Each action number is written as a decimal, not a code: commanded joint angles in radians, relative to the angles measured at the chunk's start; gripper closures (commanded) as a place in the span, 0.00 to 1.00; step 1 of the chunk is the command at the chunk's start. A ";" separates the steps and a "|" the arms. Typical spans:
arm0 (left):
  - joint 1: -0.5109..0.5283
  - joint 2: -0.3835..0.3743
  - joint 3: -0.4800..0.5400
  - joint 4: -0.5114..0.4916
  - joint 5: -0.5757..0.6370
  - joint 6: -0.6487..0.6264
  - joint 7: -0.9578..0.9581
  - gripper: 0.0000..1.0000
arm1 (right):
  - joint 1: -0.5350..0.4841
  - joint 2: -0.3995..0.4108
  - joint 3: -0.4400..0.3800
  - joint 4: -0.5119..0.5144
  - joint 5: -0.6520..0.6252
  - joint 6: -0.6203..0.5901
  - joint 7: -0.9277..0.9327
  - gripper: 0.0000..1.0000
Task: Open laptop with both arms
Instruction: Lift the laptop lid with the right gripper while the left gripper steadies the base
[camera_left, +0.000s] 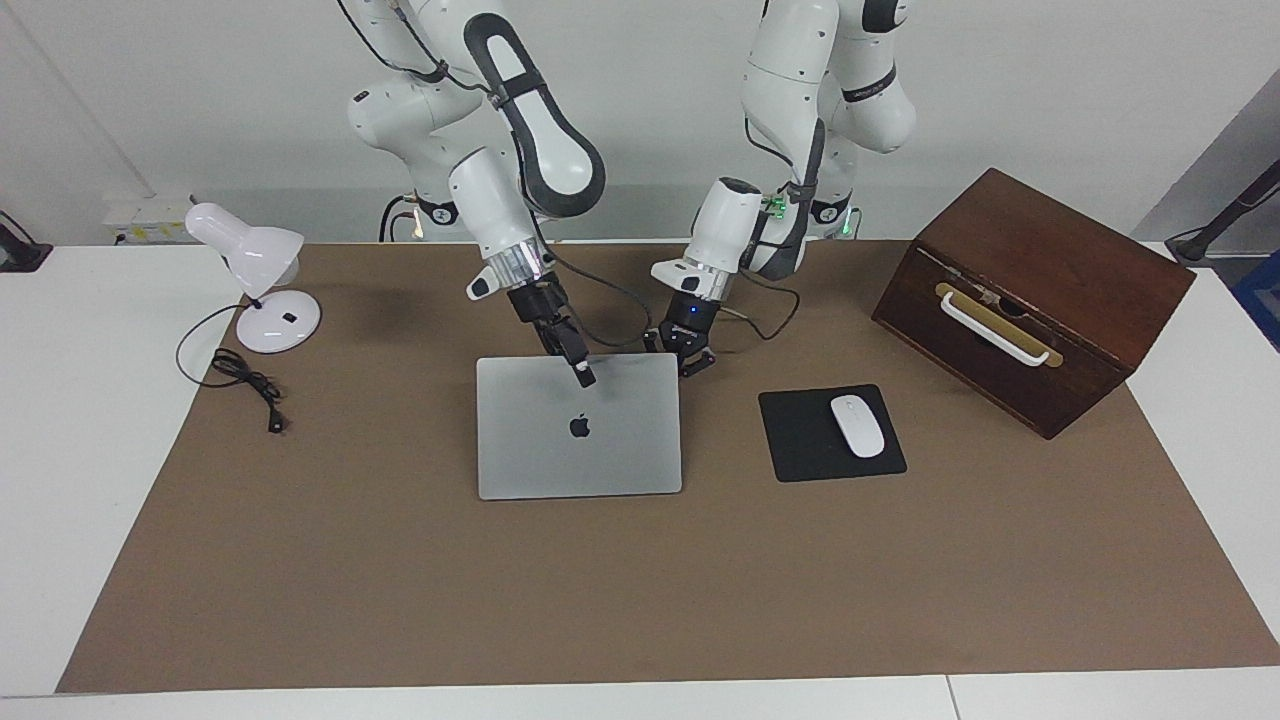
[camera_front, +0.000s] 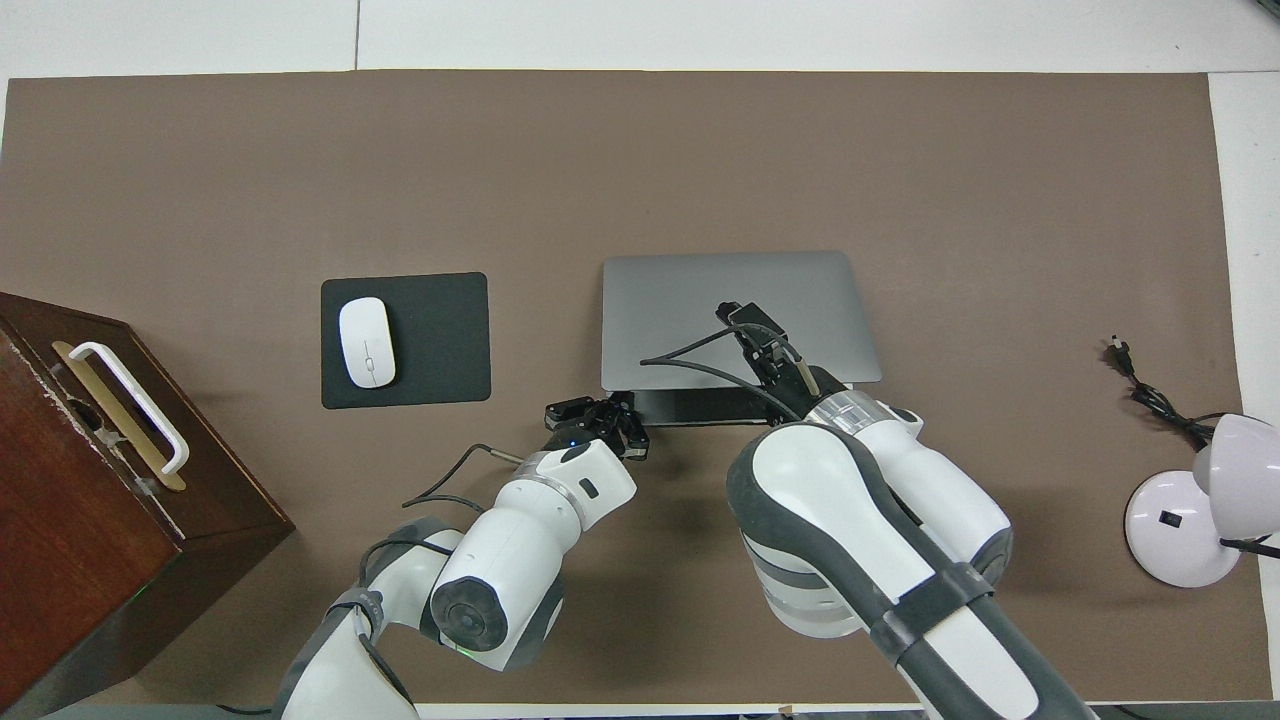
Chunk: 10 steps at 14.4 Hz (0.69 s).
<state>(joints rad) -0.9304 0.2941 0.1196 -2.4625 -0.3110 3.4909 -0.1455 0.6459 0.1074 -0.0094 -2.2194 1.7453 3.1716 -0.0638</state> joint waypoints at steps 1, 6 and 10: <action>0.015 0.043 -0.001 0.017 0.012 0.016 0.012 1.00 | -0.031 0.029 0.003 0.063 0.016 -0.030 -0.047 0.00; 0.018 0.050 0.000 0.017 0.012 0.016 0.017 1.00 | -0.038 0.043 0.002 0.112 0.025 -0.041 -0.050 0.00; 0.018 0.050 0.000 0.017 0.012 0.016 0.017 1.00 | -0.060 0.049 0.003 0.156 0.023 -0.042 -0.050 0.00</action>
<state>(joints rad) -0.9302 0.2950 0.1194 -2.4625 -0.3110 3.4926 -0.1412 0.6154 0.1342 -0.0096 -2.1174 1.7453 3.1523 -0.0639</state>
